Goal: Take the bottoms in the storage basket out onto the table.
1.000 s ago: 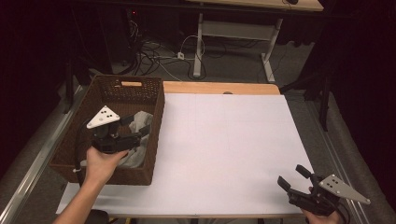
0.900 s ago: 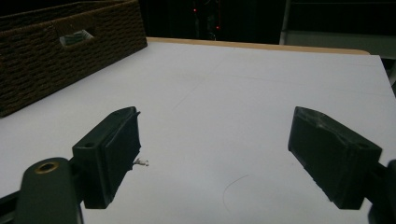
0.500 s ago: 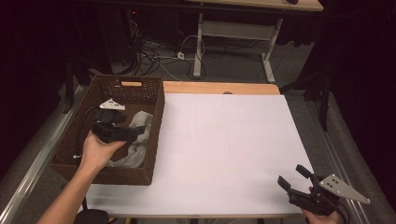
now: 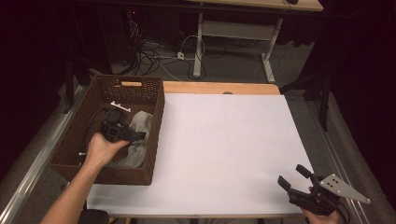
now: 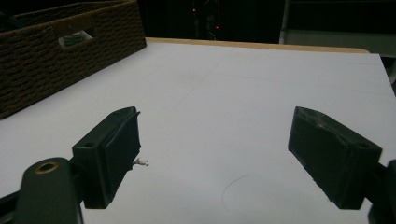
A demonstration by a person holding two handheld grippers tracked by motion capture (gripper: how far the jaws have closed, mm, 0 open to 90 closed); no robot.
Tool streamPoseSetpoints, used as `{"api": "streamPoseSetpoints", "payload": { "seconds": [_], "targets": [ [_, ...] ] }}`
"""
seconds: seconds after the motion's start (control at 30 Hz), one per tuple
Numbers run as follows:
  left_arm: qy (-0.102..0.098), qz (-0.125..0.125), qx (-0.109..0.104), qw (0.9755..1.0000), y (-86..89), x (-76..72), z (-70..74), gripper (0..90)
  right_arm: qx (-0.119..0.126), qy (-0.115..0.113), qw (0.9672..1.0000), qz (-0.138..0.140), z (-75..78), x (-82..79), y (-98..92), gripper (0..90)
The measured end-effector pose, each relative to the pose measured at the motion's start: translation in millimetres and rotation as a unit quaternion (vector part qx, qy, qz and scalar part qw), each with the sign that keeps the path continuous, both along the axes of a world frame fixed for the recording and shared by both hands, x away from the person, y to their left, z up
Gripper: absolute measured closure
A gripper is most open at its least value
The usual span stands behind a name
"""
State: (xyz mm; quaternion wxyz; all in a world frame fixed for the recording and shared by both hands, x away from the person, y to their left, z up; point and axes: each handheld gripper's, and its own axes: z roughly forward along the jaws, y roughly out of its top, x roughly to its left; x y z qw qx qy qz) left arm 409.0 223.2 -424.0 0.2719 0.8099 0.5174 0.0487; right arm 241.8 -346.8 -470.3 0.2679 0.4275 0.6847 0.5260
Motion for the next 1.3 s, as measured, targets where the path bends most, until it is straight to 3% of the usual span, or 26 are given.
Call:
{"api": "streamPoseSetpoints", "payload": {
  "seconds": [0.07,0.47,0.8,0.97,1.03,1.13,1.3],
  "targets": [
    [0.013,-0.004,-0.001,0.9999,-2.3,3.2,-3.5,13.0,0.001,0.001,1.0,-0.001,-0.1,0.1,-0.1,17.3],
    [0.068,0.004,0.028,0.9972,-7.7,16.8,-27.0,13.1,0.002,0.0,1.0,0.0,-0.2,0.3,-0.3,17.4],
    [0.102,0.005,0.033,0.9942,-13.0,21.8,-43.2,13.1,-0.001,0.0,1.0,0.002,-0.3,0.4,0.3,17.3],
    [0.13,0.012,0.026,0.9911,-16.3,23.3,-51.0,13.5,-0.003,-0.002,1.0,0.001,-0.3,0.0,0.1,17.4],
    [0.143,0.013,0.022,0.9893,-16.9,24.2,-53.1,14.8,-0.004,0.0,1.0,0.002,-0.4,0.4,0.1,17.3],
    [0.166,0.005,0.014,0.986,-18.8,25.7,-55.0,25.2,-0.004,0.0,1.0,0.004,-0.8,1.1,-0.3,17.3],
    [0.168,-0.007,0.029,0.9854,-22.7,26.1,-54.3,31.2,-0.005,0.001,1.0,0.008,-0.8,2.0,0.8,17.3]
  ]
}}
